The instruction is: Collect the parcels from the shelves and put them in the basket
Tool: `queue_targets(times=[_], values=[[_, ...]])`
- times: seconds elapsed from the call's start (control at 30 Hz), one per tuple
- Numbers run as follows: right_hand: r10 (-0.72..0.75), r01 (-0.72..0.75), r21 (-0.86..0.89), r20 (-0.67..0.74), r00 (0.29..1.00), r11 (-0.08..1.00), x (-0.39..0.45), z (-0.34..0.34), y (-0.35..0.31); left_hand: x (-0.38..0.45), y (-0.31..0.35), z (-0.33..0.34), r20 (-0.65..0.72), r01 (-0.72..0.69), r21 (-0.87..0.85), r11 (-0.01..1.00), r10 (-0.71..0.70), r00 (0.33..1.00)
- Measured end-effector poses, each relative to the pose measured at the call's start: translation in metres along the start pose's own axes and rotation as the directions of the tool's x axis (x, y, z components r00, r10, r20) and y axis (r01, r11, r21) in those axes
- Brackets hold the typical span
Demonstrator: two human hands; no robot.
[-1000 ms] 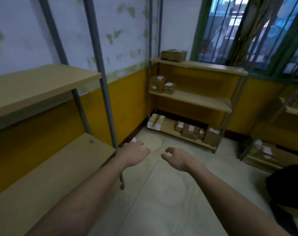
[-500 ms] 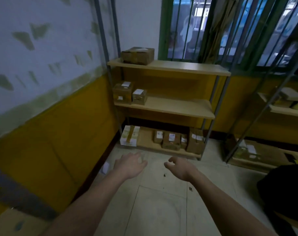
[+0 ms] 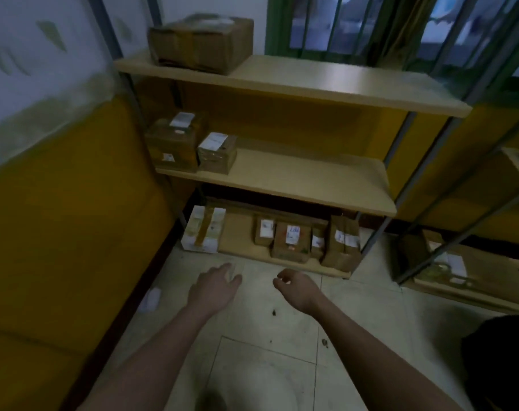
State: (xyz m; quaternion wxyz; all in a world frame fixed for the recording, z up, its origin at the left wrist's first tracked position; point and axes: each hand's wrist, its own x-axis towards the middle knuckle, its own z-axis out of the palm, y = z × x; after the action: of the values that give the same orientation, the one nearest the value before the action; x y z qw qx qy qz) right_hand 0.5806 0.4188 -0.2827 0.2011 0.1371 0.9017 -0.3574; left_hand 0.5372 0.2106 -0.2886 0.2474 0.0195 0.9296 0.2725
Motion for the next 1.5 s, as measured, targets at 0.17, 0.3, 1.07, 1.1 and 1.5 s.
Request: queue_targets(times=[0.17,0.3,1.07,1.1,1.5], values=[[0.078,-0.059,0.223,-0.079,0.994,0.973,0.118,0.039,0.018,0.135,-0.023,0.006,0.135,0.101,-0.23,0.968,-0.071,0.988],[0.221,-0.193,0.312,-0.057,0.974,0.93,0.224,0.079,0.06,0.243,-0.06,0.041,0.232,0.204,-0.303,0.931,-0.136,0.963],[0.266,-0.182,0.427,-0.146,0.953,0.886,0.72,0.168,0.232,0.742,-0.107,0.353,0.114,0.165,-0.76,0.629,-0.12,0.986],[0.307,-0.218,0.477,-0.115,0.945,0.851,0.72,0.165,0.228,0.738,-0.11,0.349,0.131,0.203,-0.768,0.607,-0.161,0.978],[0.274,-0.288,0.691,0.134,0.952,0.663,0.568,0.143,0.137,0.582,-0.121,0.196,0.146,0.193,-0.931,0.308,-0.171,0.974]])
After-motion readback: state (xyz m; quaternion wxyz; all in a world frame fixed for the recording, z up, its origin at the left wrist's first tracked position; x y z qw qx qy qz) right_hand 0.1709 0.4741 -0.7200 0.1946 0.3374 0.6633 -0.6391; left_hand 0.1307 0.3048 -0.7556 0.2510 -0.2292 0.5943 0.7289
